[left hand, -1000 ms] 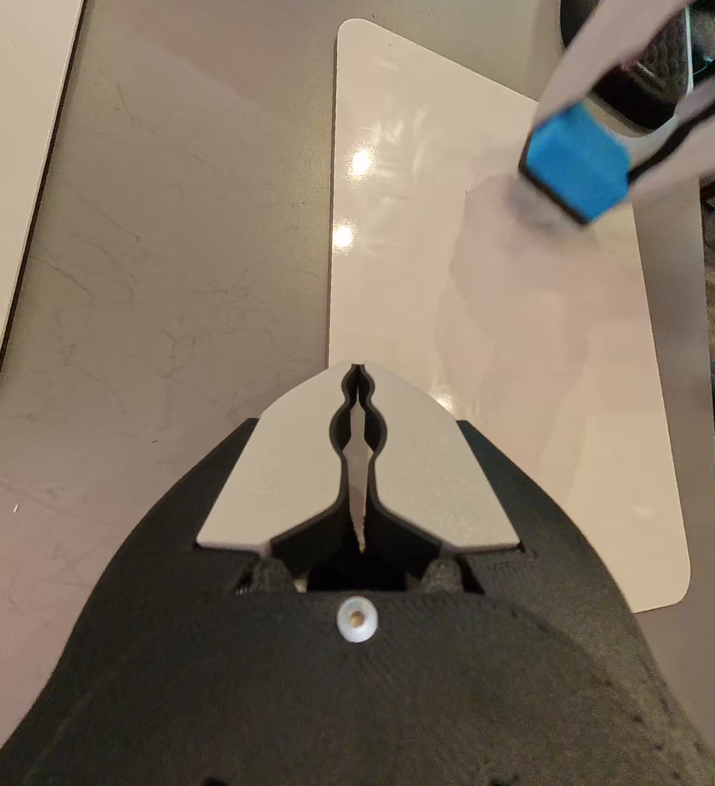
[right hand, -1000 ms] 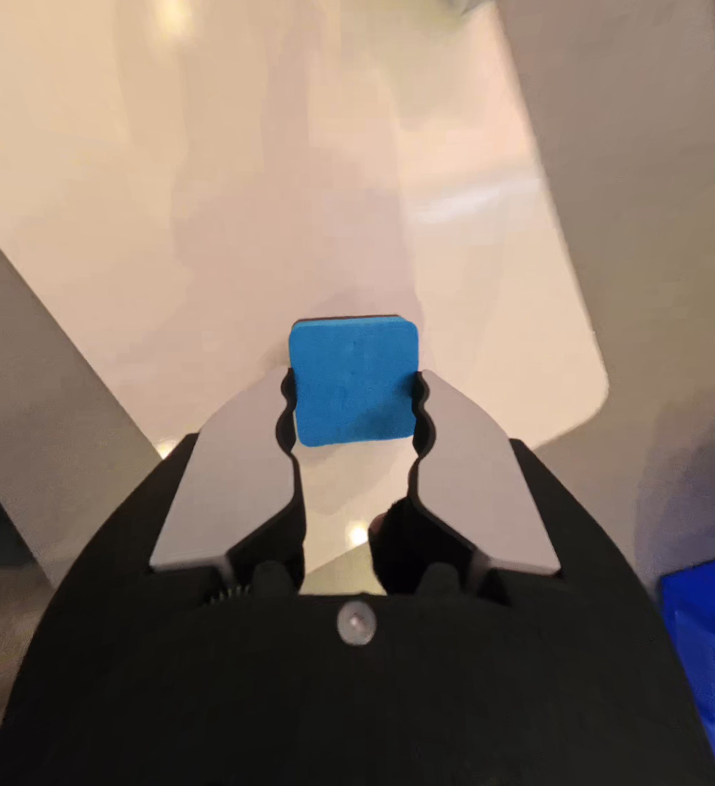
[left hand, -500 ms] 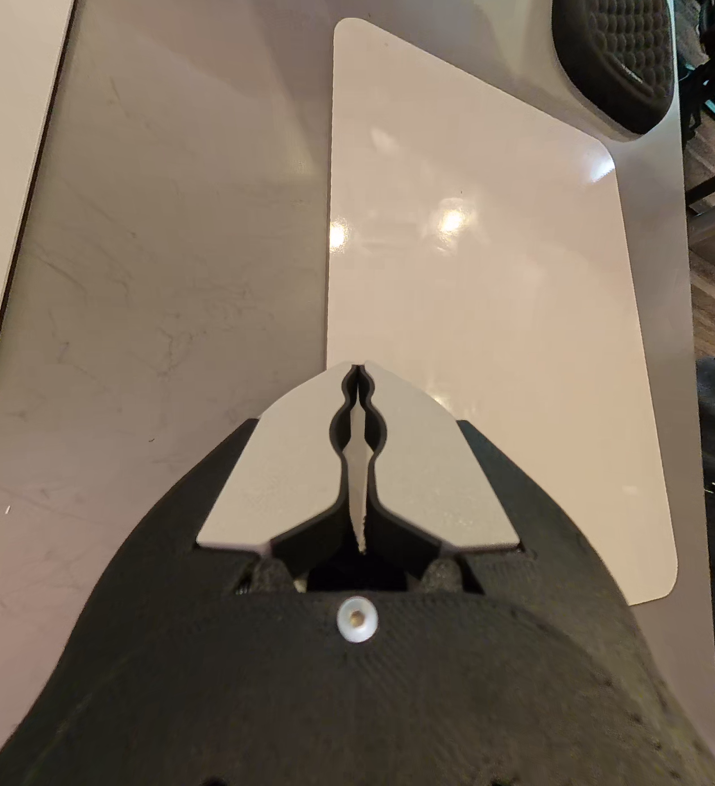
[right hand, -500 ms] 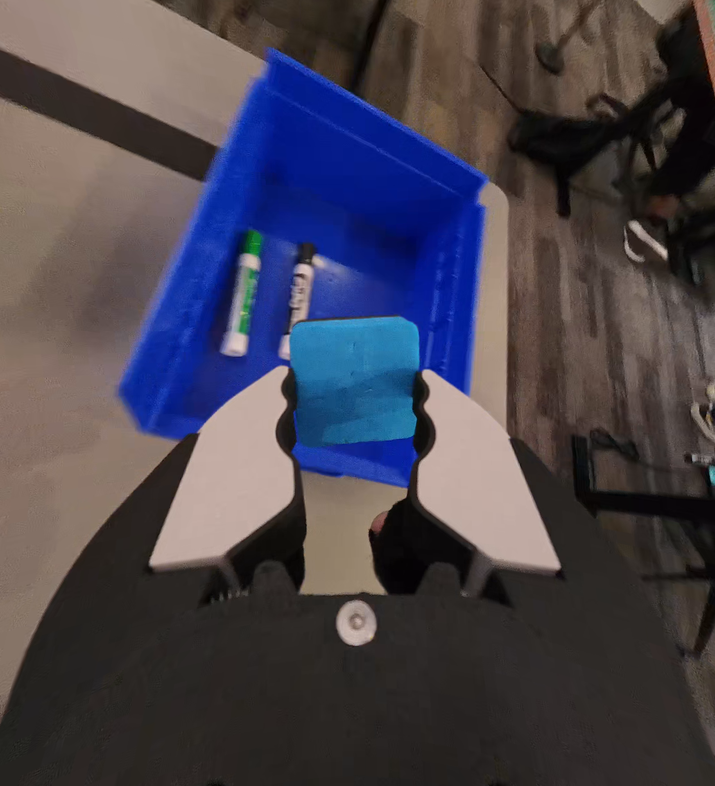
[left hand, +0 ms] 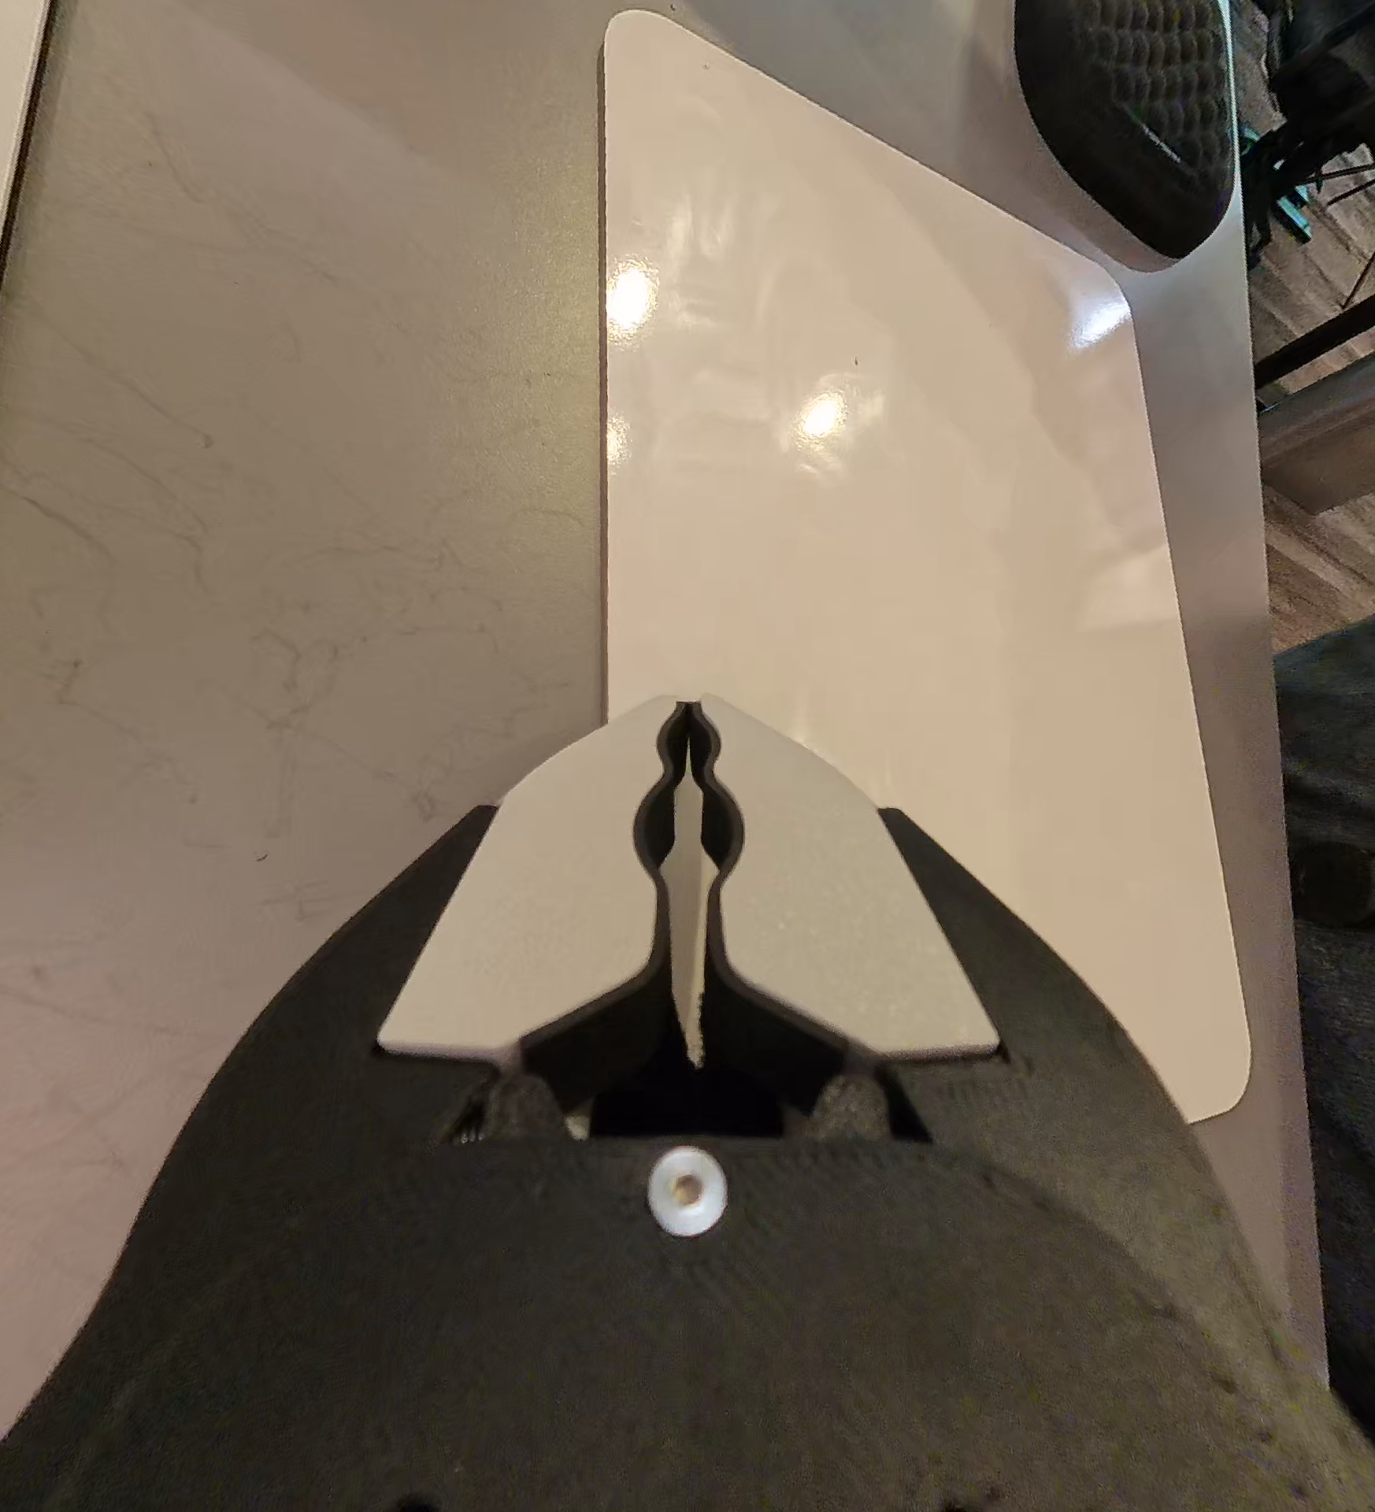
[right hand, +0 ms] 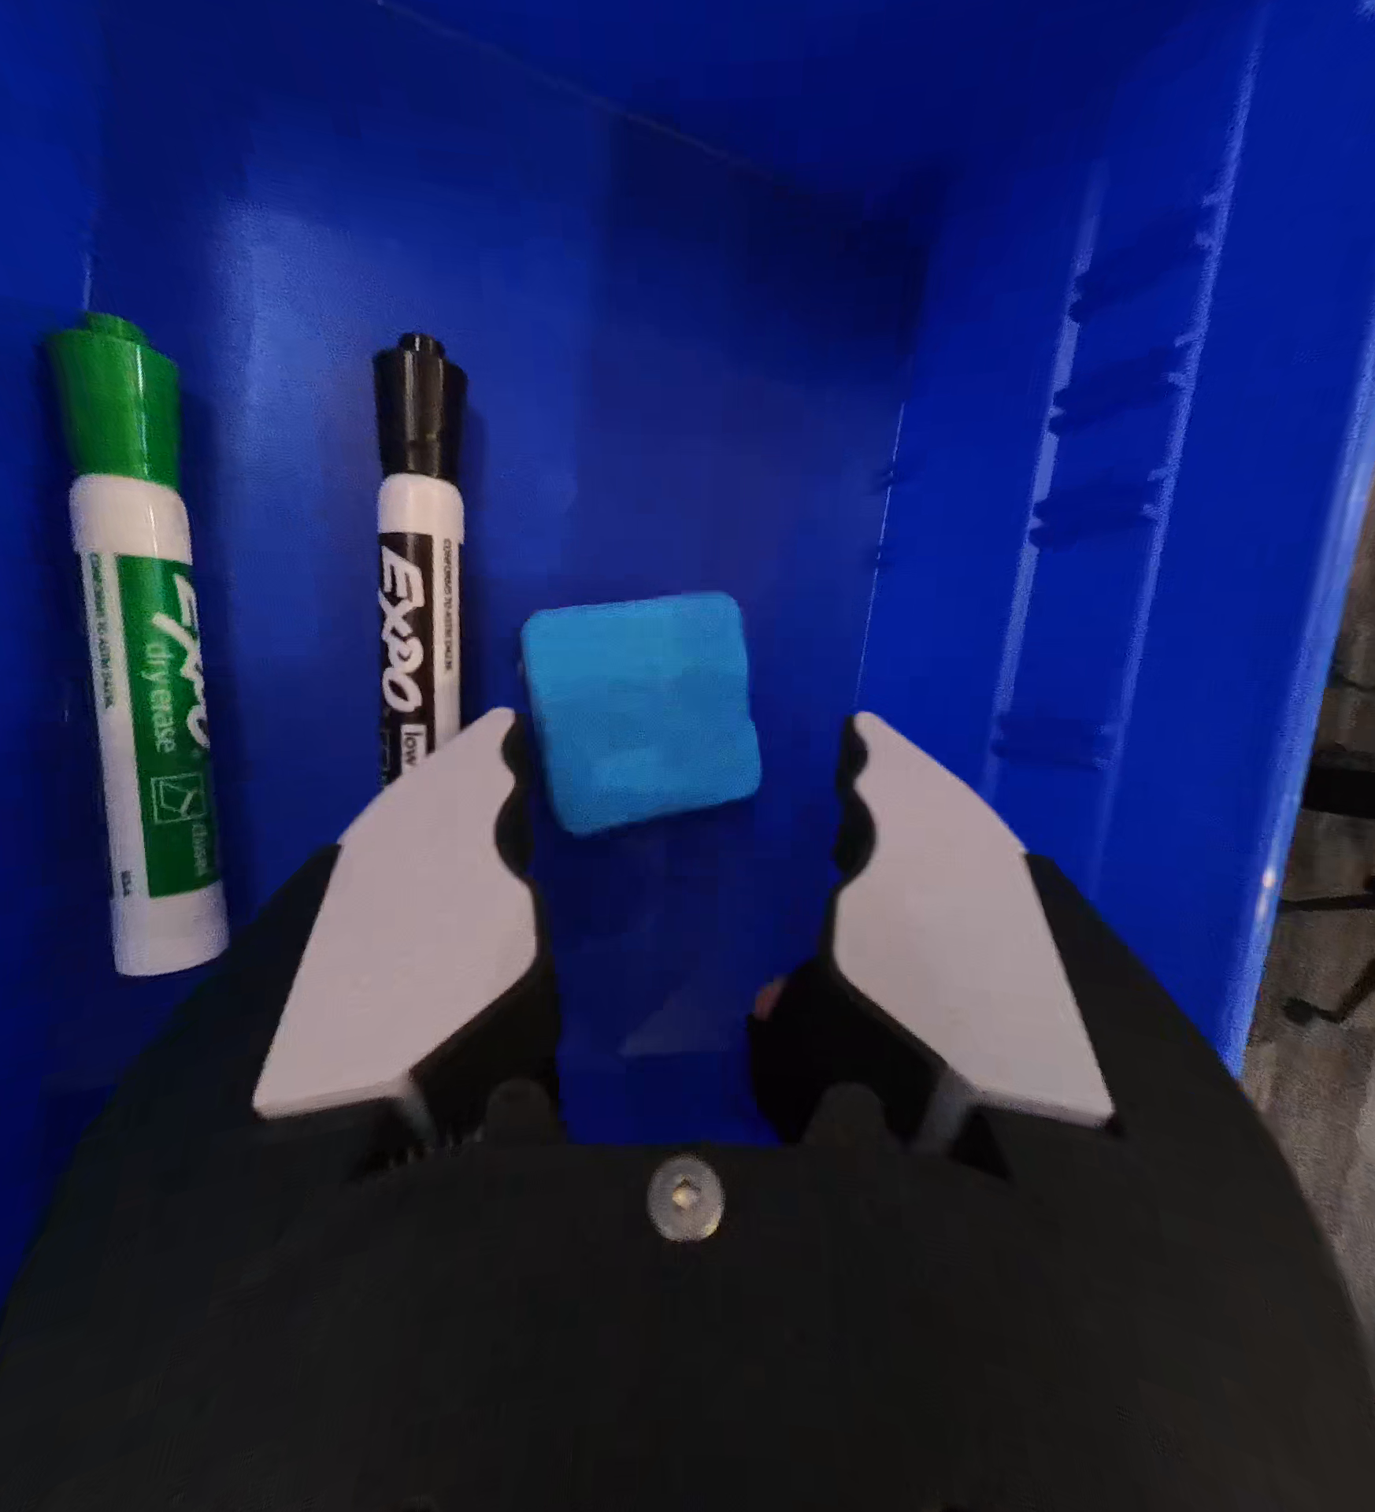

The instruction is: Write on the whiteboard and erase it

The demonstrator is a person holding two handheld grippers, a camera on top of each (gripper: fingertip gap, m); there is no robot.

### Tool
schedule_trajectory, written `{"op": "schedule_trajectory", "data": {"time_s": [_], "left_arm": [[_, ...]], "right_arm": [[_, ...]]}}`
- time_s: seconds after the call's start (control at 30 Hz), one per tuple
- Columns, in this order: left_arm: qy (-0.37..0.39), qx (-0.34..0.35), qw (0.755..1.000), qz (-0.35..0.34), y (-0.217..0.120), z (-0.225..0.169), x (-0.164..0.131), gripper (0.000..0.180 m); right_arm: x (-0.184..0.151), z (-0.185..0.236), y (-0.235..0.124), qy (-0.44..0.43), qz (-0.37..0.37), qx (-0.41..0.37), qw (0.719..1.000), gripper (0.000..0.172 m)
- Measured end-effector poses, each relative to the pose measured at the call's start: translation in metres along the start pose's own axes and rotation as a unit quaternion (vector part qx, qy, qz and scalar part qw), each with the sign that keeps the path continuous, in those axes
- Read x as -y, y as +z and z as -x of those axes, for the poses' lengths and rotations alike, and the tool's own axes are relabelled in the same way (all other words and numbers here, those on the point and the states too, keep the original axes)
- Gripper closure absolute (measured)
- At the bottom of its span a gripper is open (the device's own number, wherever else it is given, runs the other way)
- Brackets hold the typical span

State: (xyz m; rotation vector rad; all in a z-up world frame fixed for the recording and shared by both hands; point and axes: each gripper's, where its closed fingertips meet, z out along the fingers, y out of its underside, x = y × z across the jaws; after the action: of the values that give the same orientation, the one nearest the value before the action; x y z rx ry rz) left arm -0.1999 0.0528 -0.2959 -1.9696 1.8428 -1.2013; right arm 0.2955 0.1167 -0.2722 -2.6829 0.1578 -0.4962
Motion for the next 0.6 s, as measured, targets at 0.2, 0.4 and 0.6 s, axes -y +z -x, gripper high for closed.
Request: {"op": "schedule_trajectory", "data": {"time_s": [0.2,0.4,0.6], "left_arm": [[0.002,-0.001,1.000,0.002,0.000,-0.001,0.000,0.180],[0.014,0.033,0.999,-0.025,-0.011,0.004,0.012,0.157],[0.041,0.102,0.981,-0.160,-0.075,-0.001,0.068,0.143]], "right_arm": [[0.007,-0.012,-0.056,-0.026,-0.081,-0.026,0.996,0.095],[-0.026,-0.061,-0.123,-0.016,-0.151,-0.100,0.983,0.097],[-0.085,-0.082,-0.093,0.045,-0.113,-0.053,0.991,0.084]]}}
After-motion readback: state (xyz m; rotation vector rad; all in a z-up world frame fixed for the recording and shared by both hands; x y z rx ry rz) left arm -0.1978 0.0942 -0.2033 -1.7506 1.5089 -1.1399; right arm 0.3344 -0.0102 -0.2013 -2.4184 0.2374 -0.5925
